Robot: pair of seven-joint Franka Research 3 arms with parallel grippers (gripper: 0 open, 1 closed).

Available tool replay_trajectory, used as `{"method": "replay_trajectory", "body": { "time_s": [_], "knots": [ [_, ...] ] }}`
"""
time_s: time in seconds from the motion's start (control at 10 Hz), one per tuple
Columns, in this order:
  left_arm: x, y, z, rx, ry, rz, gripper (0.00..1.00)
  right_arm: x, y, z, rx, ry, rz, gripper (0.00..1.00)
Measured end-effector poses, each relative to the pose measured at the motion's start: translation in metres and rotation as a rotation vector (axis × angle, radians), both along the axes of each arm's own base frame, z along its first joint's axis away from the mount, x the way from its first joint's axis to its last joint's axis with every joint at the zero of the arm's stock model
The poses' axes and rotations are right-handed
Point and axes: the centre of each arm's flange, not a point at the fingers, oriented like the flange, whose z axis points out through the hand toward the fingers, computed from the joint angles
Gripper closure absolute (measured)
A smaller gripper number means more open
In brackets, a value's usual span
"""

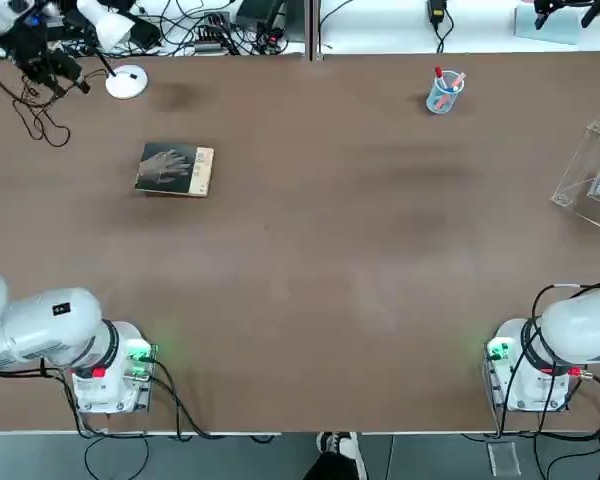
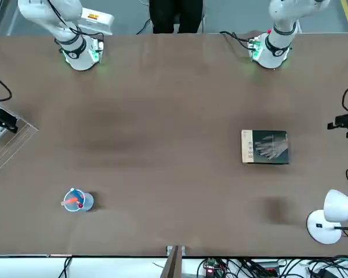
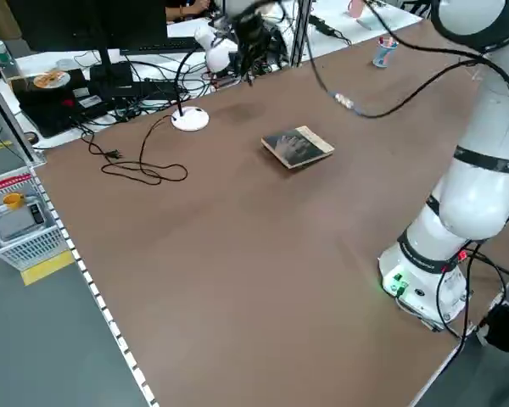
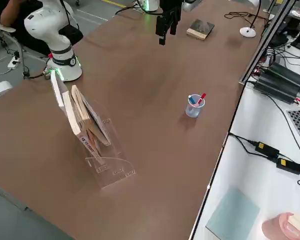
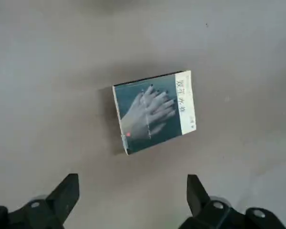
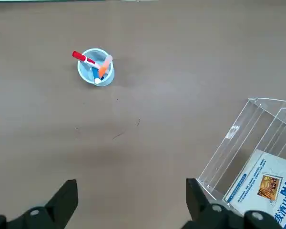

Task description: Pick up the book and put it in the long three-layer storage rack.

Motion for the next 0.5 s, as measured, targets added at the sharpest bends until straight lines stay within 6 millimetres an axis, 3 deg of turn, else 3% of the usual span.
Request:
{"method": "replay_trajectory", "body": {
  "time_s": [0.5],
  "knots": [
    [0.005,0.017,-0.087,-0.193,0.074,0.041,0.00,0.000,0.000,0.000,0.000,0.000,0.000,0.00]
  ]
}}
